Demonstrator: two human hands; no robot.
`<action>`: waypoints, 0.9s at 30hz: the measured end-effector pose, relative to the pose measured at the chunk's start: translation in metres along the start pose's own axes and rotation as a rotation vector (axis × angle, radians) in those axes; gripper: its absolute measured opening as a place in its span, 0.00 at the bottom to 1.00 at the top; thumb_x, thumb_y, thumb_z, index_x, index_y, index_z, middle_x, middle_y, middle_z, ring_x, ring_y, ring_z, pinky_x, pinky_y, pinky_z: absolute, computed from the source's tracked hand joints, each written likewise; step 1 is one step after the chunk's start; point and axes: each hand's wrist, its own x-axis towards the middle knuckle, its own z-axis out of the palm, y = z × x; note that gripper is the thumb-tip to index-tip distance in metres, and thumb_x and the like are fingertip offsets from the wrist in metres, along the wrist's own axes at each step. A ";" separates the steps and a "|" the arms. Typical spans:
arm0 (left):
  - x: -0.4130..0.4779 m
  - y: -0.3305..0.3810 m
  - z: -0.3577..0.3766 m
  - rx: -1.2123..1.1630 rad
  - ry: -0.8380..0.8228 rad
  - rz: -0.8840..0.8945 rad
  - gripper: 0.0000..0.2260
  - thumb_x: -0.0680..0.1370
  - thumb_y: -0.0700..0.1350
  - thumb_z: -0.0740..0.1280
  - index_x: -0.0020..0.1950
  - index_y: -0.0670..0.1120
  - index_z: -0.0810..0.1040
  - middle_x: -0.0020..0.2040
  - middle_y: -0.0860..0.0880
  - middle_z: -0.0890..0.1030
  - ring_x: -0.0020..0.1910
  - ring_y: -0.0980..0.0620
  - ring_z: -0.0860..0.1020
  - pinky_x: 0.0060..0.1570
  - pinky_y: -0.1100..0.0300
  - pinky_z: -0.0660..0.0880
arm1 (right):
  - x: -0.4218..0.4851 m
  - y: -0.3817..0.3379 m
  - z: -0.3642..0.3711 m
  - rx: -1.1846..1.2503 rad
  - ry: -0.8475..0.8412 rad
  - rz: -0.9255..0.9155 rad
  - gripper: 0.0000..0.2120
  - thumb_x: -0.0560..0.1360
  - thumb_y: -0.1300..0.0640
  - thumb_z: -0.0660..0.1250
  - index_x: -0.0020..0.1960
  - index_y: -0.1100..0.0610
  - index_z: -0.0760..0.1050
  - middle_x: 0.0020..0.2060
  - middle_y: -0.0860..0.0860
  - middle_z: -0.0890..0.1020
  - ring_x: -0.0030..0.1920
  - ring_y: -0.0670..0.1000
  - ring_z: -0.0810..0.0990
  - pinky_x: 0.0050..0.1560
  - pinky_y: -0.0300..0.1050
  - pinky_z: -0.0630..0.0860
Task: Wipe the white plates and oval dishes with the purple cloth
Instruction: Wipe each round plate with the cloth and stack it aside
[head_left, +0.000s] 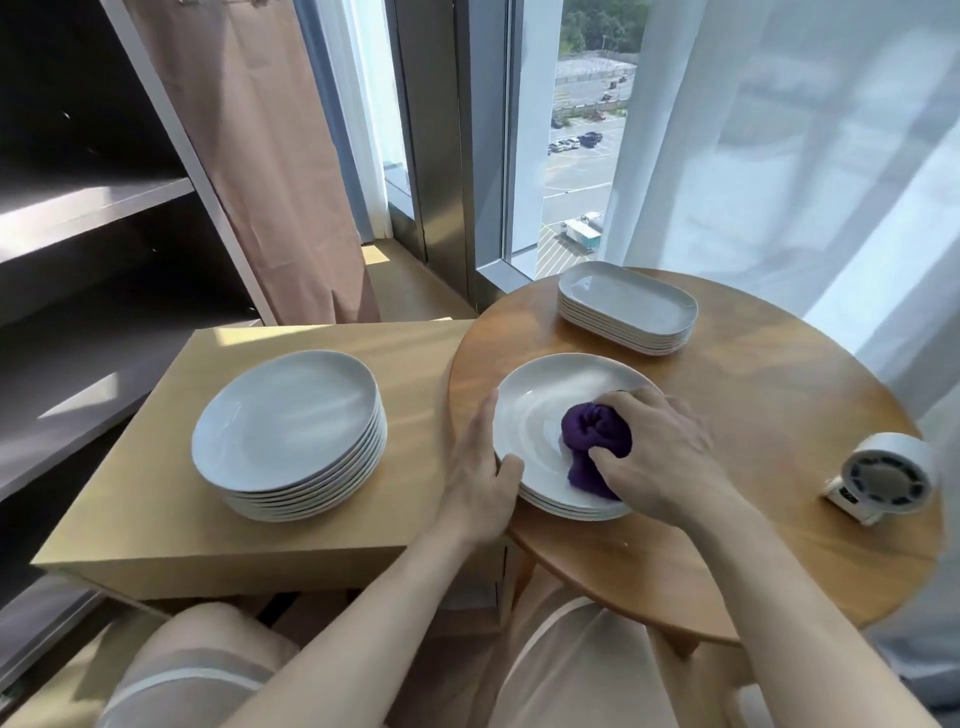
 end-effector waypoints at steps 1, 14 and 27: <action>-0.001 -0.001 0.002 -0.010 0.014 0.004 0.31 0.76 0.55 0.54 0.77 0.66 0.48 0.69 0.84 0.51 0.69 0.81 0.51 0.67 0.81 0.48 | -0.001 -0.002 0.002 -0.006 -0.021 -0.024 0.24 0.74 0.45 0.67 0.69 0.40 0.71 0.67 0.42 0.72 0.69 0.53 0.65 0.69 0.52 0.61; 0.002 -0.018 0.011 -0.075 0.033 -0.045 0.29 0.77 0.57 0.49 0.75 0.76 0.46 0.73 0.78 0.54 0.70 0.75 0.53 0.72 0.72 0.49 | 0.017 -0.039 0.039 -0.012 -0.078 -0.228 0.27 0.75 0.39 0.64 0.71 0.39 0.61 0.69 0.46 0.66 0.68 0.56 0.65 0.68 0.57 0.66; 0.001 -0.016 0.018 -0.077 0.076 -0.057 0.31 0.78 0.54 0.49 0.82 0.59 0.52 0.81 0.58 0.59 0.79 0.58 0.57 0.78 0.53 0.56 | 0.069 -0.040 0.044 -0.072 0.072 -0.104 0.27 0.74 0.41 0.68 0.69 0.51 0.70 0.70 0.51 0.68 0.66 0.59 0.67 0.68 0.54 0.68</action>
